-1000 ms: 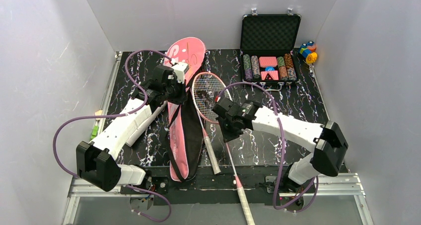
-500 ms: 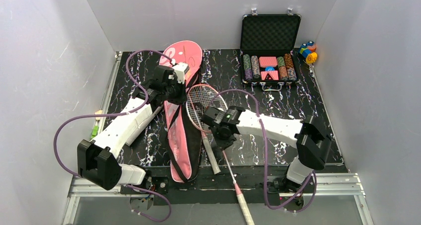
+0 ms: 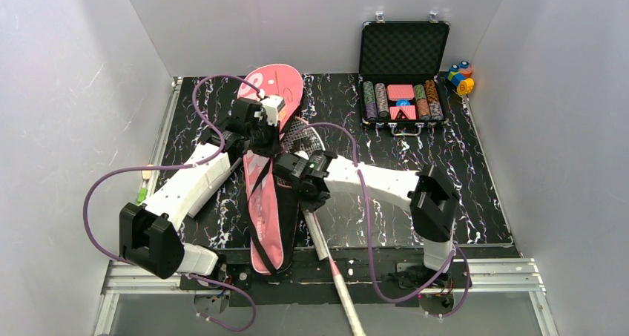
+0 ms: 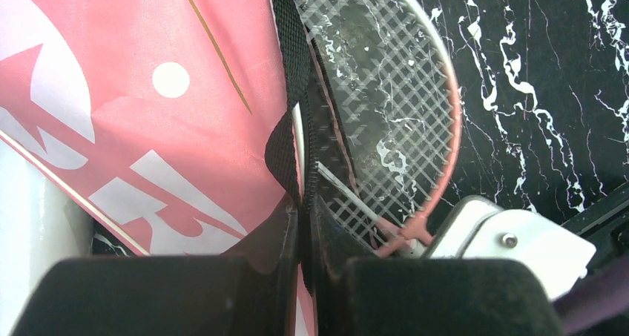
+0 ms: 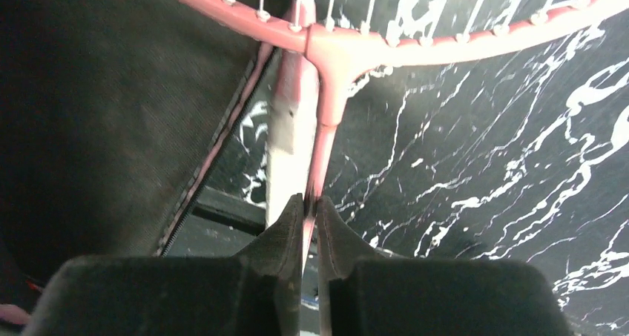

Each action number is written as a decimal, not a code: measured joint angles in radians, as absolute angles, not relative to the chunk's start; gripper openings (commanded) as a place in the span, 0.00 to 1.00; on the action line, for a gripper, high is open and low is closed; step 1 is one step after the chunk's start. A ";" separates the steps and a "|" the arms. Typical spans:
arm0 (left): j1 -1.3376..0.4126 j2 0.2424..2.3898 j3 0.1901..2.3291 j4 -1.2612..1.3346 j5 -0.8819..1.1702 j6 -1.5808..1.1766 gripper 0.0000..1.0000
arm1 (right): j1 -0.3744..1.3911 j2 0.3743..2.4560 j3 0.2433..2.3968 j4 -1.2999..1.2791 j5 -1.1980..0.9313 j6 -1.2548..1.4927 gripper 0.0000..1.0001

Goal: Pack up the badminton gear

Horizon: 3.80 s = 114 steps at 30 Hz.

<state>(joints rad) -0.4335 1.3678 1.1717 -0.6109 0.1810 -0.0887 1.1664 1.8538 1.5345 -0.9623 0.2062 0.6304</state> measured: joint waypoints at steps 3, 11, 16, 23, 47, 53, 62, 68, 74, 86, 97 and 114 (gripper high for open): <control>-0.434 1.368 1.172 -0.611 0.192 -0.088 0.00 | 1.167 1.887 1.600 -0.962 0.248 0.598 0.01; -0.408 1.368 1.172 -0.614 0.189 -0.081 0.00 | 1.147 1.978 1.743 -0.998 0.347 0.517 0.01; -0.405 1.370 1.174 -0.596 0.185 -0.086 0.00 | 1.089 2.024 1.797 -0.966 0.368 0.495 0.01; -0.397 1.370 1.180 -0.545 0.157 -0.091 0.00 | 1.064 2.048 1.848 -0.942 0.341 0.488 0.01; -0.432 1.371 1.180 -0.602 0.254 -0.084 0.00 | 0.896 1.825 1.352 -0.248 -0.062 0.624 0.46; -0.431 1.371 1.180 -0.603 0.268 -0.082 0.00 | 0.904 1.662 1.216 -0.200 -0.062 0.659 0.53; -0.431 1.371 1.180 -0.603 0.271 -0.080 0.00 | 0.934 1.431 0.900 -0.179 0.009 0.743 0.55; -0.431 1.371 1.180 -0.606 0.271 -0.074 0.00 | 0.950 1.346 0.780 -0.127 -0.026 0.768 0.60; -0.430 1.371 1.181 -0.607 0.271 -0.070 0.00 | 1.121 1.330 0.790 -0.147 -0.020 0.762 0.57; -0.431 1.371 1.180 -0.607 0.271 -0.064 0.00 | 1.167 1.516 0.911 -0.202 0.026 0.734 0.49; -0.431 1.371 1.180 -0.611 0.271 -0.063 0.00 | 1.167 1.595 0.981 -0.210 0.039 0.702 0.01; -0.430 1.371 1.180 -0.621 0.273 -0.062 0.00 | 1.058 1.594 1.102 -0.318 0.125 0.542 0.01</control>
